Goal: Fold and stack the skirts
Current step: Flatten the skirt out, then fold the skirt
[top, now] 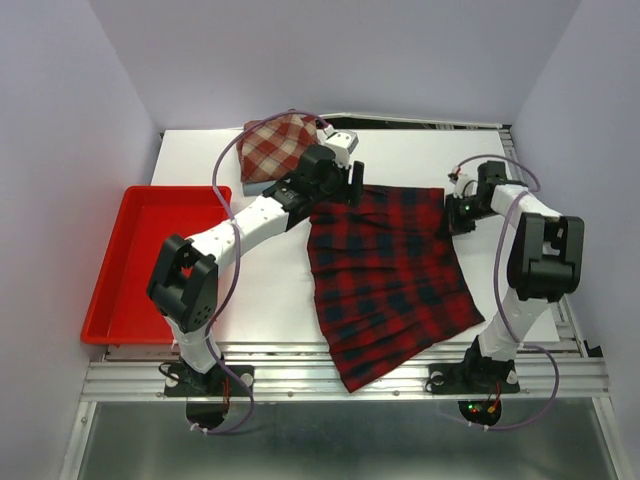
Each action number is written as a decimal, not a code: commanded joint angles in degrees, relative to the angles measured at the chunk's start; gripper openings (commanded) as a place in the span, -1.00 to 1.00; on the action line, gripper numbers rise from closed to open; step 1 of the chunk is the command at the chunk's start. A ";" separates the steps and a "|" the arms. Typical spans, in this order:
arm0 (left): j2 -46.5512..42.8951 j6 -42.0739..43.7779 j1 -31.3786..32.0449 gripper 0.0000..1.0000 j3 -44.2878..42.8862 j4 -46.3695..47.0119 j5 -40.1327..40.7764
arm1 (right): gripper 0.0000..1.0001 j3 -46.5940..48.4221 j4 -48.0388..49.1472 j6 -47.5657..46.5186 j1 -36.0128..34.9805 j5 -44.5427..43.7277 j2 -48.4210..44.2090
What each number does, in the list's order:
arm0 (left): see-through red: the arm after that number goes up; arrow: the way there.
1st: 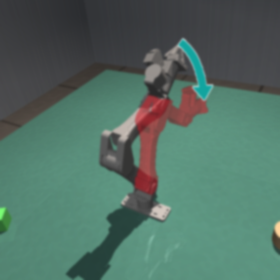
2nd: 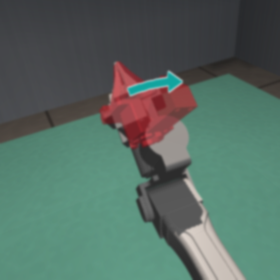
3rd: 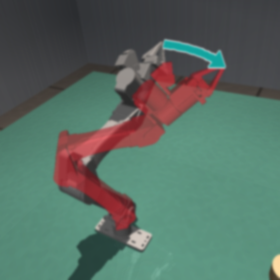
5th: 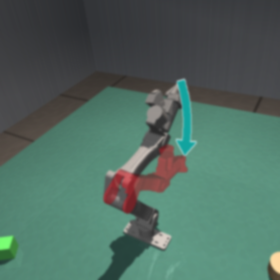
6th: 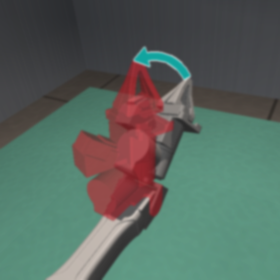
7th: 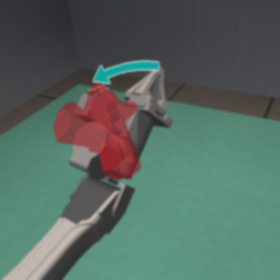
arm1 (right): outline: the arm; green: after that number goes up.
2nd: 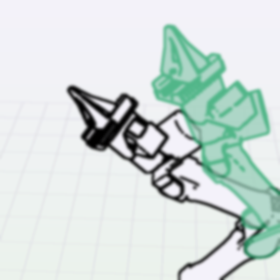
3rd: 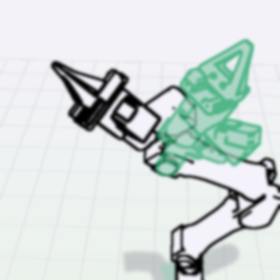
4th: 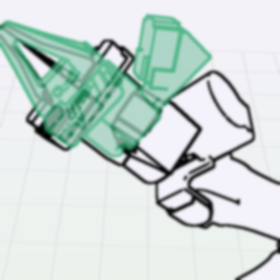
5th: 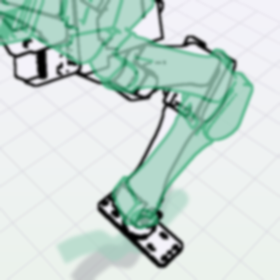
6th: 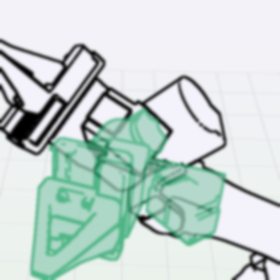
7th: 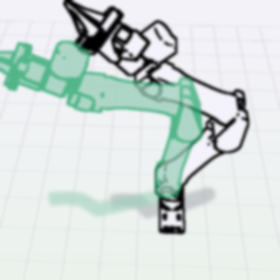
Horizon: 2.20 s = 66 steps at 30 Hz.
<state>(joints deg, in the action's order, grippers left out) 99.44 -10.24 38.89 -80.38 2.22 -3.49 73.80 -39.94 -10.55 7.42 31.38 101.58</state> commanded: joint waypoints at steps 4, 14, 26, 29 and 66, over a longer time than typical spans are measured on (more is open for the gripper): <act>-0.12 4.87 0.22 0.50 0.57 -1.60 -8.36 | -0.99 -4.37 6.09 -0.09 0.67 -7.64 11.88; 5.48 11.28 0.83 0.36 5.68 -4.83 -20.33 | -0.22 -3.31 7.51 2.72 0.67 -11.95 8.03; 17.10 27.63 0.13 0.26 -0.30 -21.19 -16.54 | -0.01 -10.26 2.16 -2.46 -2.67 -16.42 6.18; 14.40 33.95 0.22 0.33 -1.18 -26.28 -26.88 | 0.48 -6.15 -0.74 -4.04 -2.67 -18.46 3.46; 47.50 44.95 -9.89 0.80 -55.32 -34.55 -18.49 | 0.02 38.70 -11.56 -17.40 -2.67 -3.43 30.96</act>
<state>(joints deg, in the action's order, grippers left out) 146.45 33.61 29.06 -130.96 -29.54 -24.43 112.01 -50.74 -25.98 4.75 27.68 132.27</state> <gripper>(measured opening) 0.925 0.545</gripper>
